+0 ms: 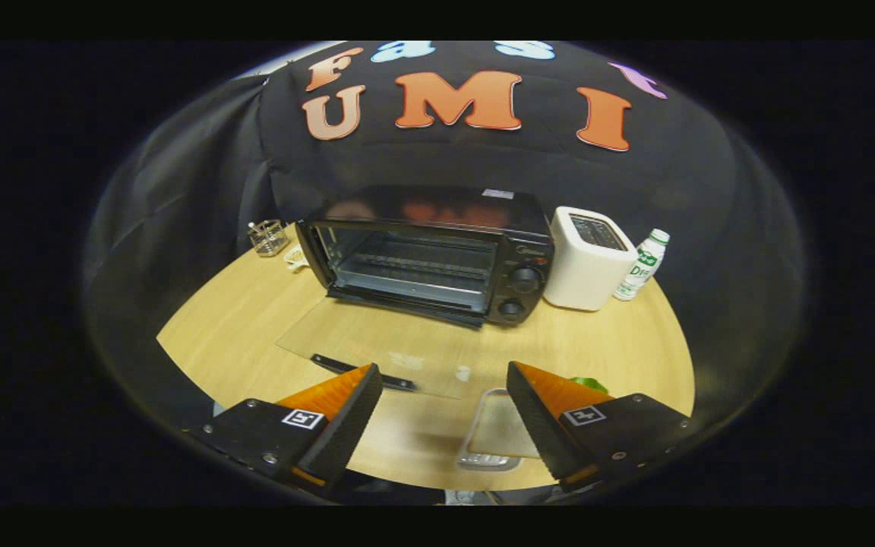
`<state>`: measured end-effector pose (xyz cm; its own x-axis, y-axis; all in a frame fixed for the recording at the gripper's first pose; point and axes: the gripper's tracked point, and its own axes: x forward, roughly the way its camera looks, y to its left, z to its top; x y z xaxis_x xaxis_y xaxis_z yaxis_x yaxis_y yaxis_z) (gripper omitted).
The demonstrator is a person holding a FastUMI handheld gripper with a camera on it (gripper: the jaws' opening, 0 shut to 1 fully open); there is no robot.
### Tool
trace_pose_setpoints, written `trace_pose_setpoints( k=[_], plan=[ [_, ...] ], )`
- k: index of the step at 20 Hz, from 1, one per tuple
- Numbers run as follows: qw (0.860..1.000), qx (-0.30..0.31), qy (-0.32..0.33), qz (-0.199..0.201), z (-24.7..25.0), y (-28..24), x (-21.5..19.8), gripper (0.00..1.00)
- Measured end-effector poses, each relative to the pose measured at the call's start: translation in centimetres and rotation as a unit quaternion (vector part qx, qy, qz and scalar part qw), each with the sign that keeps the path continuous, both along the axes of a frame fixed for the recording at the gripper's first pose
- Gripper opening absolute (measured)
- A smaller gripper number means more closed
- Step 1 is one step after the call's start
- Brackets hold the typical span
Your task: Open the toaster oven, put the food inside, and close the toaster oven door.
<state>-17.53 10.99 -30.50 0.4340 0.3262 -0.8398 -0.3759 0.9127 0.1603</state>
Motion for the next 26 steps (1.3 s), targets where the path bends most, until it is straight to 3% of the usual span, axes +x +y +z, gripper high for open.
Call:
trace_pose_setpoints(
  k=[5, 9, 16, 23, 26],
  plan=[
    [0.999, -0.027, 0.02, -0.033, -1.0, -6.7, 0.0, 0.96],
    [0.997, -0.026, 0.041, -0.059, -2.7, -9.7, 0.0, 0.86],
    [0.99, -0.007, 0.115, -0.082, -8.3, -11.2, -1.6, 0.71],
    [0.975, 0.062, 0.182, -0.115, -10.0, -10.3, -2.5, 0.7],
    [0.966, 0.092, 0.201, -0.135, -9.7, -10.2, -2.4, 0.56]
  ],
)
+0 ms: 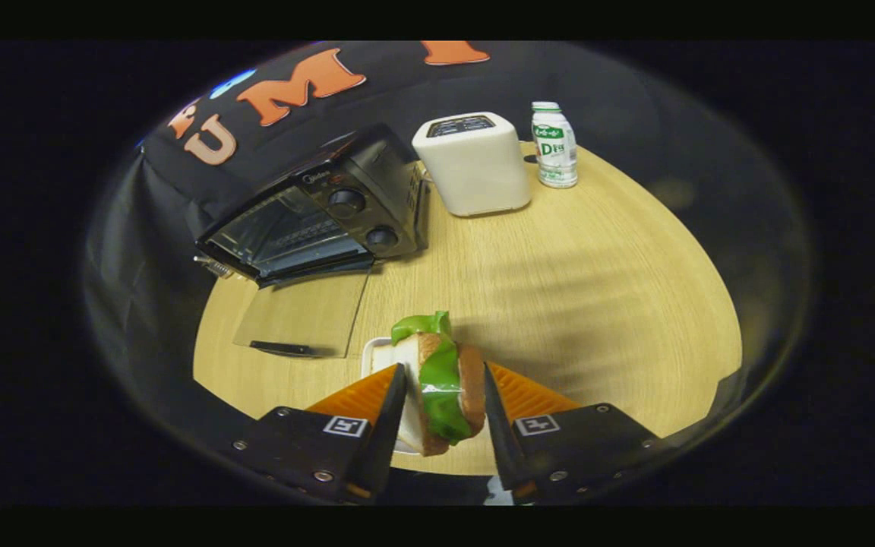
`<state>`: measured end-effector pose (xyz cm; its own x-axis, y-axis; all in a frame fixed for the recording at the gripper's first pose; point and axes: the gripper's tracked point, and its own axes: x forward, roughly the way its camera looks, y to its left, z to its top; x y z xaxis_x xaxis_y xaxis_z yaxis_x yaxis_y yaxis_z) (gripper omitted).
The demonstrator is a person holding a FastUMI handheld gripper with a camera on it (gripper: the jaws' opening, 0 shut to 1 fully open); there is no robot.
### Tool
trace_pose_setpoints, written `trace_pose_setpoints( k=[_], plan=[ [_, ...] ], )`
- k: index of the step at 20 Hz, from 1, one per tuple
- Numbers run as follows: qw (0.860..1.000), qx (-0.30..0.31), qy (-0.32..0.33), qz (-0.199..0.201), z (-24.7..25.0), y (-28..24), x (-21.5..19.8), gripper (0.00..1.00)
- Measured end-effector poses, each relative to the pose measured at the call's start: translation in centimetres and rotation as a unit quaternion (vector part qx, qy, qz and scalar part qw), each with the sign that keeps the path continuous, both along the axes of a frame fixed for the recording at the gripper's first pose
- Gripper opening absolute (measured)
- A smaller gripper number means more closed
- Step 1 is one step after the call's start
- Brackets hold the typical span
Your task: Open the toaster oven, put the food inside, and close the toaster oven door.
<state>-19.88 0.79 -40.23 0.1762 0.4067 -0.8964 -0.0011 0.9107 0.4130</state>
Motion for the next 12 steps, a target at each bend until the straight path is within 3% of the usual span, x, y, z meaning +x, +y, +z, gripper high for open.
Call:
trace_pose_setpoints(
  k=[3, 6, 12],
  plan=[
    [0.999, 0.029, 0.028, -0.017, 0.5, 0.5, -0.2, 0.41],
    [0.999, 0.034, 0.011, -0.022, 1.5, 0.7, 0.4, 0.29],
    [0.997, 0.043, -0.019, -0.057, 4.1, 0.3, 1.7, 0.26]
  ],
)
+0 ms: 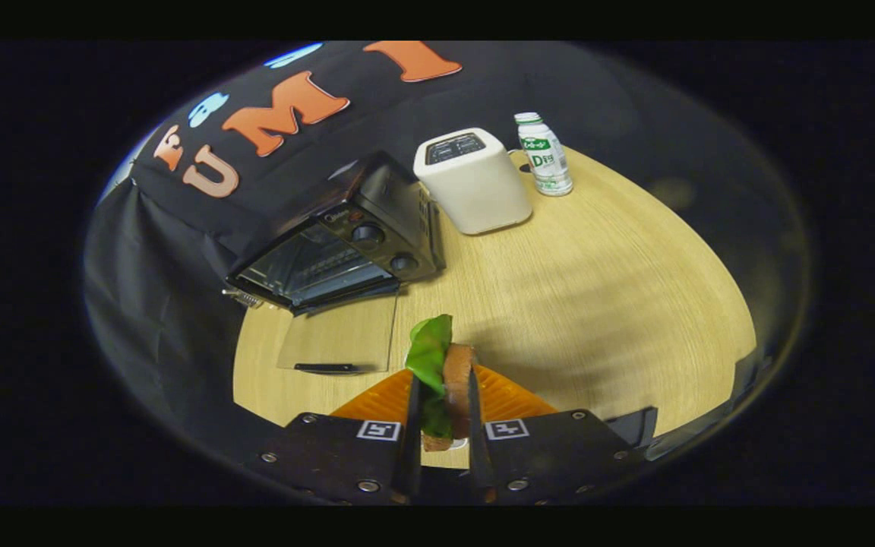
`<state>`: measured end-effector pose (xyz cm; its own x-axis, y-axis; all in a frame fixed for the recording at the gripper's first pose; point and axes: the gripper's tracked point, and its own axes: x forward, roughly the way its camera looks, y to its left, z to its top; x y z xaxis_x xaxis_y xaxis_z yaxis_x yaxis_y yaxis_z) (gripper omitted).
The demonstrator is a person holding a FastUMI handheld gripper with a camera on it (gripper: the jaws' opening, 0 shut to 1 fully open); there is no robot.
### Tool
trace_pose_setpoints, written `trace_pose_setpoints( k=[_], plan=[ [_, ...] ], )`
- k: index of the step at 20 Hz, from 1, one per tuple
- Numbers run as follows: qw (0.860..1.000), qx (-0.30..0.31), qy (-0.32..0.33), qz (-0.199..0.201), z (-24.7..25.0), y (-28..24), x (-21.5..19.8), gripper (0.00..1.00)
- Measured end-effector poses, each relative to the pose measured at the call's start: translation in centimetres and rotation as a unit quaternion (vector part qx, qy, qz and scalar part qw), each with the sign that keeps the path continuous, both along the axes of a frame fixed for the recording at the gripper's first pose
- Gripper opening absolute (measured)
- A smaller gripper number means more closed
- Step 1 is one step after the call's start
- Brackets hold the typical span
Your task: Open the toaster oven, put the food inside, and close the toaster oven door.
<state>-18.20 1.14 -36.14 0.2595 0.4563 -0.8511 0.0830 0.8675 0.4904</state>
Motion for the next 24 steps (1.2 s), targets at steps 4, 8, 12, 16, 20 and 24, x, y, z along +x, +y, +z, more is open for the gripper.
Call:
trace_pose_setpoints(
  k=[4, 8, 12, 16, 20, 24],
  plan=[
    [0.999, 0.02, -0.028, -0.039, 3.1, 0.2, 2.1, 0.26],
    [0.994, 0.052, -0.054, -0.078, 5.4, 1.5, 4.6, 0.26],
    [0.991, 0.077, -0.057, -0.095, 5.5, 4.3, 6.0, 0.26],
    [0.986, 0.119, -0.053, -0.102, 5.4, 8.8, 7.1, 0.26],
    [0.98, 0.158, -0.04, -0.112, 4.6, 13.7, 8.4, 0.26],
    [0.973, 0.182, -0.028, -0.138, 3.3, 17.2, 10.2, 0.26]
  ],
)
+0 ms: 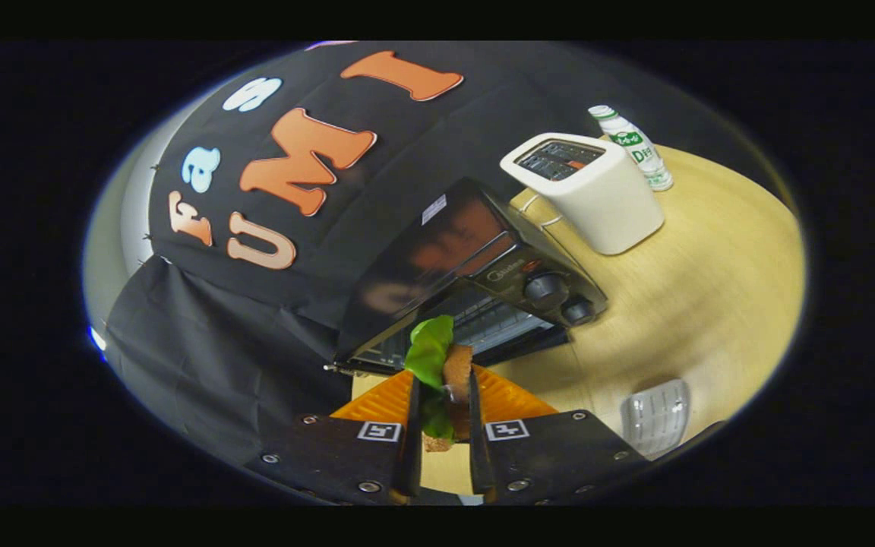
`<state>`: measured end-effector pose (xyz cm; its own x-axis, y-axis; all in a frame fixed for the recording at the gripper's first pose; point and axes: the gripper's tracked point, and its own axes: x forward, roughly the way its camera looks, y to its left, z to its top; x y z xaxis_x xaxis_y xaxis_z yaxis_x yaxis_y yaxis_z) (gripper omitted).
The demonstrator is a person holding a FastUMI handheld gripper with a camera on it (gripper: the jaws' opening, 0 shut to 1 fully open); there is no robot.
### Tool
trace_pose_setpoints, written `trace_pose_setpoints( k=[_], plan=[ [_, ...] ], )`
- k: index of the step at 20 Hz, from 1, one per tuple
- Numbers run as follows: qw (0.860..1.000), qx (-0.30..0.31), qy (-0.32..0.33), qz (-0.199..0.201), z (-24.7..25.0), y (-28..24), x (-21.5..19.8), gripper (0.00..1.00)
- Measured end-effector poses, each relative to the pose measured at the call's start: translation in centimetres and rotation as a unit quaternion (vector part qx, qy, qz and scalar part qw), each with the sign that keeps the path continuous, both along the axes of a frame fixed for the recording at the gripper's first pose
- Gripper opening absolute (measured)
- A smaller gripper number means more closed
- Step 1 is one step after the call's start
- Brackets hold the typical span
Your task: Open the toaster oven, put the food inside, and close the toaster oven door.
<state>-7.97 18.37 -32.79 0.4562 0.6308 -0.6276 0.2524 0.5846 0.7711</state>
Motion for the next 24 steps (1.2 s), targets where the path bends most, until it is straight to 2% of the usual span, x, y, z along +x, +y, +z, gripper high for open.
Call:
trace_pose_setpoints(
  k=[5, 9, 15, 21, 24],
  plan=[
    [0.999, 0.015, 0.024, -0.036, -2.6, 2.8, 1.6, 0.26],
    [0.995, 0.043, 0.019, -0.083, -3.6, 4.5, 2.7, 0.26],
    [0.99, 0.052, 0.042, -0.121, -6.9, 6.9, 3.6, 0.25],
    [0.982, 0.036, 0.02, -0.187, -8.7, 7.0, 6.5, 0.25],
    [0.971, 0.03, 0.018, -0.235, -9.7, 6.8, 7.9, 0.25]
  ],
)
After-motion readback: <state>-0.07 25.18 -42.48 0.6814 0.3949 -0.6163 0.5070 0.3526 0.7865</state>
